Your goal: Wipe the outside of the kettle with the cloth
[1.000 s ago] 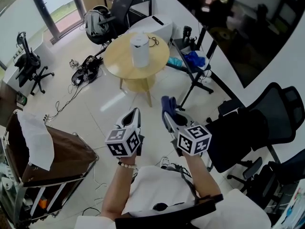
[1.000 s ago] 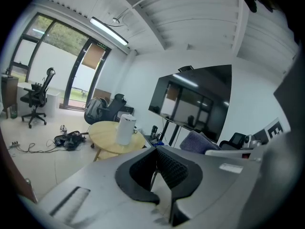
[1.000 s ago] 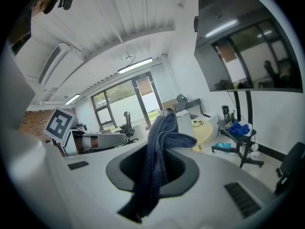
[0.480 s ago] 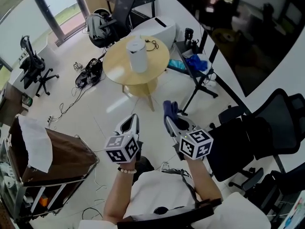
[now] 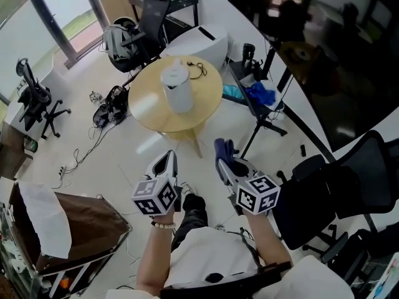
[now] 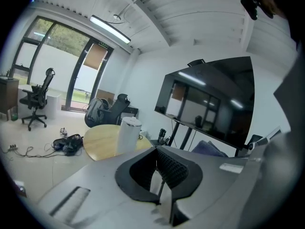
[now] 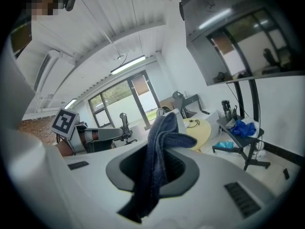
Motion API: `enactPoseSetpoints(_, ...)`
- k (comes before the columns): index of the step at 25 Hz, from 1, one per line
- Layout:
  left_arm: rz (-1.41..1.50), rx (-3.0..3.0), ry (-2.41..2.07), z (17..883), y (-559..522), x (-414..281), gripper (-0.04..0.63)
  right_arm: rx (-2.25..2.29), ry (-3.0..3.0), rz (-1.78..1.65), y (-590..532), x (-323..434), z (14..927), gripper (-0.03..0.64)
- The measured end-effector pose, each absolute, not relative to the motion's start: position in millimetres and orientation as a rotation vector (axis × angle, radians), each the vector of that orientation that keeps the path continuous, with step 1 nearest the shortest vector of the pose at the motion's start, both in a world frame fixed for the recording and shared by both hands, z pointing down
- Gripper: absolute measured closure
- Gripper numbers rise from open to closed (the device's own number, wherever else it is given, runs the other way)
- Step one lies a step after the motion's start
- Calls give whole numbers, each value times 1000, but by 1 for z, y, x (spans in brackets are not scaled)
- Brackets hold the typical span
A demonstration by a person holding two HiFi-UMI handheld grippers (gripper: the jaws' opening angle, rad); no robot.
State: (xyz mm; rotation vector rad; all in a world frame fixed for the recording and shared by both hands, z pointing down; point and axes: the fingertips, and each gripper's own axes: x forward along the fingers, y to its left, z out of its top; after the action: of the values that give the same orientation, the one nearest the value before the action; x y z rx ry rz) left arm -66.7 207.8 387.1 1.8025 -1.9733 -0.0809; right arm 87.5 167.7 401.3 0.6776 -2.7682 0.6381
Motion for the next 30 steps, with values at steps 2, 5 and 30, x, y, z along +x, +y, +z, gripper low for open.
enactPoseSetpoints(2, -61, 1824, -1967, 388, 180, -88, 595, 694, -2759, 642, 144, 71, 402, 552)
enactPoseSetpoints(5, -42, 1845, -1953, 389, 140, -125, 588, 722, -2754, 654, 105, 43, 399, 554)
enactPoseSetpoints(30, 345, 1947, -1663, 446, -101, -259, 295, 424, -2728, 900, -104, -90, 407, 554)
